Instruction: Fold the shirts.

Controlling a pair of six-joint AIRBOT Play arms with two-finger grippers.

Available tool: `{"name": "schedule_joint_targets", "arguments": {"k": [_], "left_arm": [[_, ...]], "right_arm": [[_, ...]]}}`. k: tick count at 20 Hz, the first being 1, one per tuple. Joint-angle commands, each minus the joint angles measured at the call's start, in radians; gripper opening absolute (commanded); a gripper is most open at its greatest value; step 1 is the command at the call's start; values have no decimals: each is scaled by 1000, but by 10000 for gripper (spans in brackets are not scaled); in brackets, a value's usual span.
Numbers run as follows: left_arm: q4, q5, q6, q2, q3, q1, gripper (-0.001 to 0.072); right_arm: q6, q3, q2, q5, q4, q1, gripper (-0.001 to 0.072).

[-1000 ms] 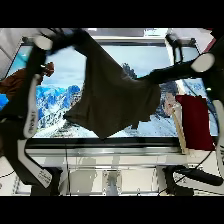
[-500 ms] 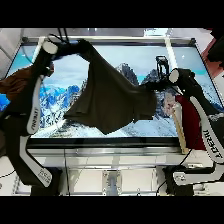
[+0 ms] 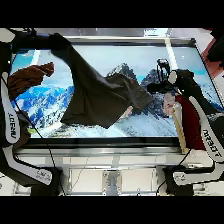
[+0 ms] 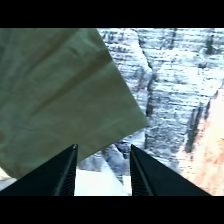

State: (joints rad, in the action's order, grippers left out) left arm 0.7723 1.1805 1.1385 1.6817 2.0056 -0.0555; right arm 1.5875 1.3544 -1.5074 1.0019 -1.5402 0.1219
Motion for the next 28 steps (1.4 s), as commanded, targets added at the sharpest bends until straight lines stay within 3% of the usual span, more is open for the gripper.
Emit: {"name": "schedule_joint_targets", "arguments": {"k": [1,8,11,14,17,25,28], "left_arm": [[40,95,69,26,-14,-7,613],[324,157,126,39,-11,-7,604],[446,225,138,43,-28,-7,604],[459,130,175,53,-92,-7,603],[458,72,214,103,-135,-6,604],[450,-26,324,235,-135,-6,604],[446,-48,330,245,-135,-5,604]], "right_arm": [[13,0,0,4,59,2,387],[23,-1,-2,-67,21,-21,387],[45,-3,-18,-13,242,-128,386],[-129,-3,-27,151,495,-182,386],[-222,-13,-27,244,565,-102,386],[-229,-130,-35,-43,507,320,387],[-223,-131,-77,-82,509,439,386]]}}
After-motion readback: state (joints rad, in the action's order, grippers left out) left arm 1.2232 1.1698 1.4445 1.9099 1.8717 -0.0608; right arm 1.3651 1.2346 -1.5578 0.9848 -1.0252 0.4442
